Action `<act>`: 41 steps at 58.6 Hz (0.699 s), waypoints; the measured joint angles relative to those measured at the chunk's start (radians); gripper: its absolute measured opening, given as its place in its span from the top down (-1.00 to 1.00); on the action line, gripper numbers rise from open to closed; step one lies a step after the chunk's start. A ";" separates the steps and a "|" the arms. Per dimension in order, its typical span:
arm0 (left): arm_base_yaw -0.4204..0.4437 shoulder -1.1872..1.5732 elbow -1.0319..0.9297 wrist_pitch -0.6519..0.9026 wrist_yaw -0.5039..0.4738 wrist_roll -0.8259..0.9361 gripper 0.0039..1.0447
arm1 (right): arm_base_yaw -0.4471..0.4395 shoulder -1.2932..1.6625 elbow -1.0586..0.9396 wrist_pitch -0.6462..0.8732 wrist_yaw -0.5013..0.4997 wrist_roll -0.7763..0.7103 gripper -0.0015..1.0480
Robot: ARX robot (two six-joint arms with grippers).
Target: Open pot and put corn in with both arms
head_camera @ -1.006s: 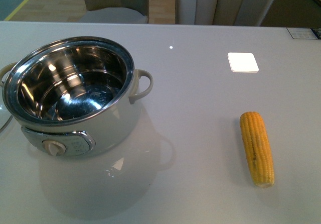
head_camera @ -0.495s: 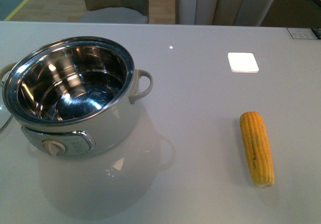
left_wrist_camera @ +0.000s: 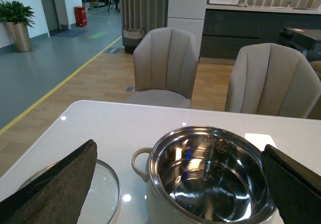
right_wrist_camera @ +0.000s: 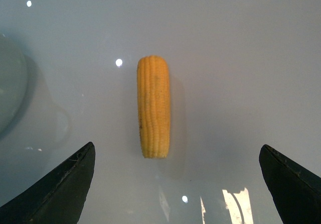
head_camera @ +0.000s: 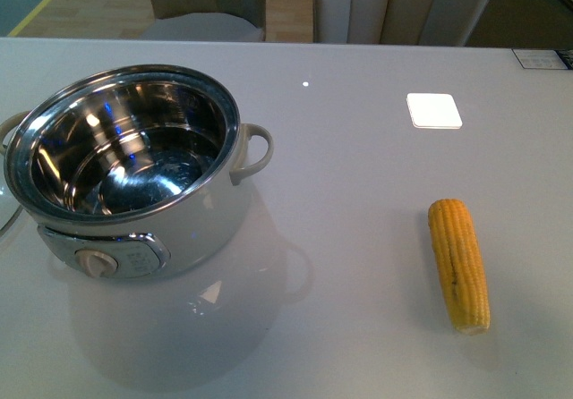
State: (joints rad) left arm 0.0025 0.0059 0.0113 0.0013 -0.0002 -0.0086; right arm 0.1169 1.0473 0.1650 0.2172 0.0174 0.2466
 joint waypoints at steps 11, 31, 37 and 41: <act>0.000 0.000 0.000 0.000 0.000 0.000 -0.87 | 0.060 0.490 0.124 0.285 0.008 -0.015 -0.83; 0.000 0.000 0.000 0.000 0.000 0.000 -0.87 | 0.052 0.962 0.335 0.351 0.016 -0.034 -0.83; 0.000 0.000 0.000 0.000 0.000 0.000 -0.87 | 0.053 1.017 0.376 0.351 0.016 -0.034 -0.83; 0.000 0.000 0.000 0.000 0.000 0.000 -0.87 | 0.055 1.044 0.406 0.350 0.017 -0.035 -0.83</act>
State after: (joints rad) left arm 0.0025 0.0059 0.0113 0.0013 -0.0002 -0.0086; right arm 0.1722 2.0911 0.5705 0.5671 0.0345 0.2111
